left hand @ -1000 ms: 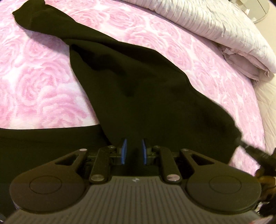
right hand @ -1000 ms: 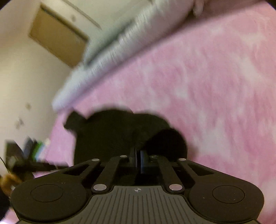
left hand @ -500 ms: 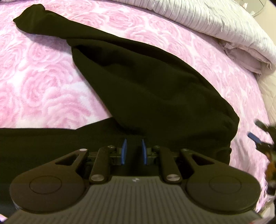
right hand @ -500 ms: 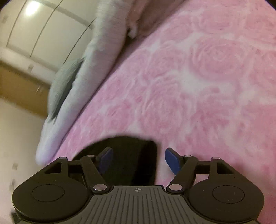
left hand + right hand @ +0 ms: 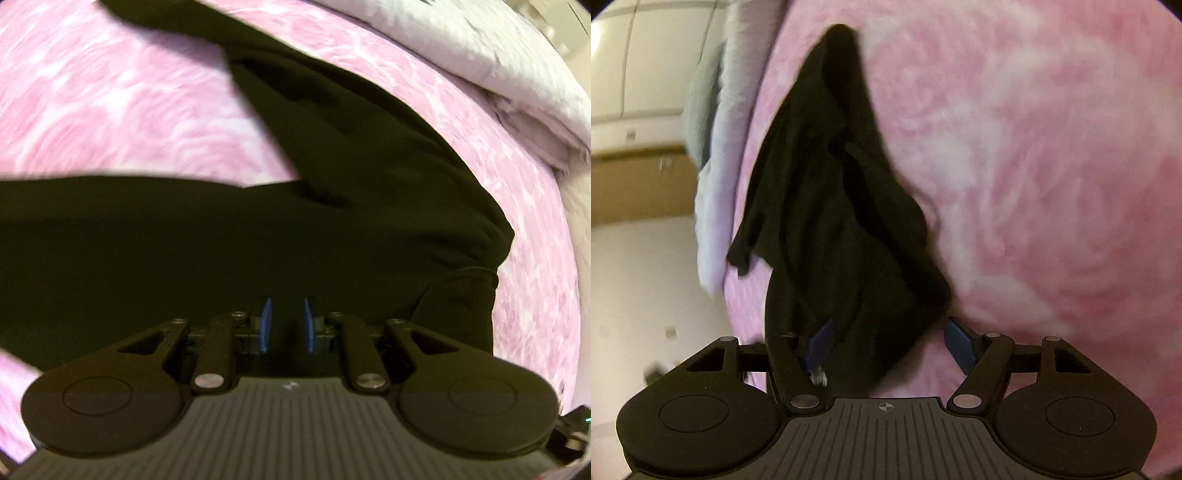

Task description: Fold clothes

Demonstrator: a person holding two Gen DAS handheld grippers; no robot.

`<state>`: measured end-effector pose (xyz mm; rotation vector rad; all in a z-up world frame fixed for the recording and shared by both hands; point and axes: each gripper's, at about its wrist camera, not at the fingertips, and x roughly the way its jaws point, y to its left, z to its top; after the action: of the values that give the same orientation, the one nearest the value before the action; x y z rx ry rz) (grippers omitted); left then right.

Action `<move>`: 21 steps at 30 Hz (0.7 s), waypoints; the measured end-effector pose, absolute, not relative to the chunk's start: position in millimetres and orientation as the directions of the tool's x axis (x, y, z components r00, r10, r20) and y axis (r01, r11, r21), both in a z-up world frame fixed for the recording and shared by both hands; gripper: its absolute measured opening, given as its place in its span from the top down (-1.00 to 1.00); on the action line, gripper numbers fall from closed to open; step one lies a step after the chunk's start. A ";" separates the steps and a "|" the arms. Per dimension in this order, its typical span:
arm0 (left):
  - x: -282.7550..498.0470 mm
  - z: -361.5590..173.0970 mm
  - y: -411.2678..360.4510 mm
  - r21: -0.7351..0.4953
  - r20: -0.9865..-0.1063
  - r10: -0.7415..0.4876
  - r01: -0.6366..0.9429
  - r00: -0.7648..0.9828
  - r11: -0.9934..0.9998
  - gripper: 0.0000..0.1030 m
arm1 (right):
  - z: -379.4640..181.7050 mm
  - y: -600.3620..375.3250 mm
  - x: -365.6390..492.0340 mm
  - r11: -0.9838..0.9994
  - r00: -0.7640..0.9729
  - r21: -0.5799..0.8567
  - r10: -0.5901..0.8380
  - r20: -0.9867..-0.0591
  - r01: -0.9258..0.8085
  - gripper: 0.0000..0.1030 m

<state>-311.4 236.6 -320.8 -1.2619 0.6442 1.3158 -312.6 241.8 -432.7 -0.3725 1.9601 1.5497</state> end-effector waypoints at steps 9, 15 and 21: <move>-414.5 -296.9 165.5 -0.236 -0.912 0.406 -0.890 0.064 -0.391 0.66 | -402.1 254.8 -293.5 0.306 -0.608 0.672 0.287 -0.740 -0.674 0.78; -551.7 -301.9 122.4 -0.194 -0.894 0.434 -0.775 -0.113 -0.602 0.50 | -416.1 254.9 -307.2 0.375 -0.556 0.617 0.269 -0.786 -0.691 0.36; -695.1 -336.7 81.6 -0.283 -0.875 0.436 -0.510 -0.209 -0.812 0.48 | -404.6 232.1 -326.8 0.427 -0.473 0.640 0.439 -0.764 -0.639 -0.28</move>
<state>-695.1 81.6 -336.7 -1.4573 0.0895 2.0572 -326.8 232.1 -404.6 -0.1788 1.6256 1.2780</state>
